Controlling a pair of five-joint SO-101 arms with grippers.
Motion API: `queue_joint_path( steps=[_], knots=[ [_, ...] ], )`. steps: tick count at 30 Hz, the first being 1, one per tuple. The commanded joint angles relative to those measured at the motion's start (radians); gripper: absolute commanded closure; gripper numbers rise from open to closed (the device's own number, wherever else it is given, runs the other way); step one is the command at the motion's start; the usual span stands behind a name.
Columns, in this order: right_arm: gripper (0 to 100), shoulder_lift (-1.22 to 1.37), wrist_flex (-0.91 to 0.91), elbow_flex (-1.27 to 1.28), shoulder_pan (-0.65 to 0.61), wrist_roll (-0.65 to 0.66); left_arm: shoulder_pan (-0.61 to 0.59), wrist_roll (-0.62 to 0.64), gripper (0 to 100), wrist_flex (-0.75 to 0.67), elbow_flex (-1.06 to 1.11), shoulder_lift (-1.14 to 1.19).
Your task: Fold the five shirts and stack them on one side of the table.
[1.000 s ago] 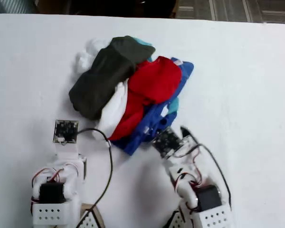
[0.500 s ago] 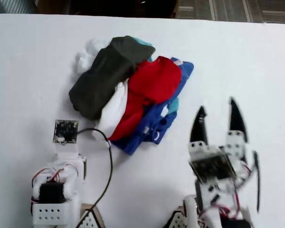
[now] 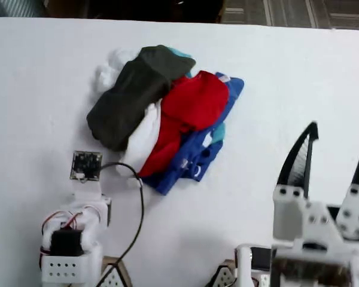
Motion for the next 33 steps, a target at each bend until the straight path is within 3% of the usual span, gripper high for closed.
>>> queue_joint_path(
  steps=[1,4,7,9,12,14,17,22,33],
  knots=[
    [76.9,0.189,0.105,-0.144,0.013,0.0,0.041,0.005,97,-0.005,0.021,-0.026],
    [76.9,0.268,0.2,-0.206,0.012,0.0,0.026,0.0,97,-0.034,0.021,-0.028],
    [76.9,0.291,0.271,-0.215,0.012,0.0,-0.083,-0.029,97,-0.14,0.015,-0.028],
    [76.9,0.298,0.314,-0.213,0.012,0.0,-0.163,-0.175,97,-0.245,0.021,-0.028],
    [76.9,0.298,0.371,-0.203,0.012,0.0,-0.247,-0.491,89,-0.339,0.021,-0.028],
    [76.9,0.294,0.394,-0.175,0.012,0.0,-0.272,-0.58,83,-0.35,0.019,-0.028],
    [76.9,0.298,0.4,-0.091,0.012,0.0,-0.333,-0.566,84,-0.439,0.019,-0.028],
    [76.9,0.288,0.394,0.089,0.012,-0.002,-0.4,-0.413,83,-0.563,-0.05,-0.026],
    [76.9,0.288,0.4,0.186,0.012,-0.002,-0.29,-0.393,83,-0.565,-0.2,0.005]
  ],
)
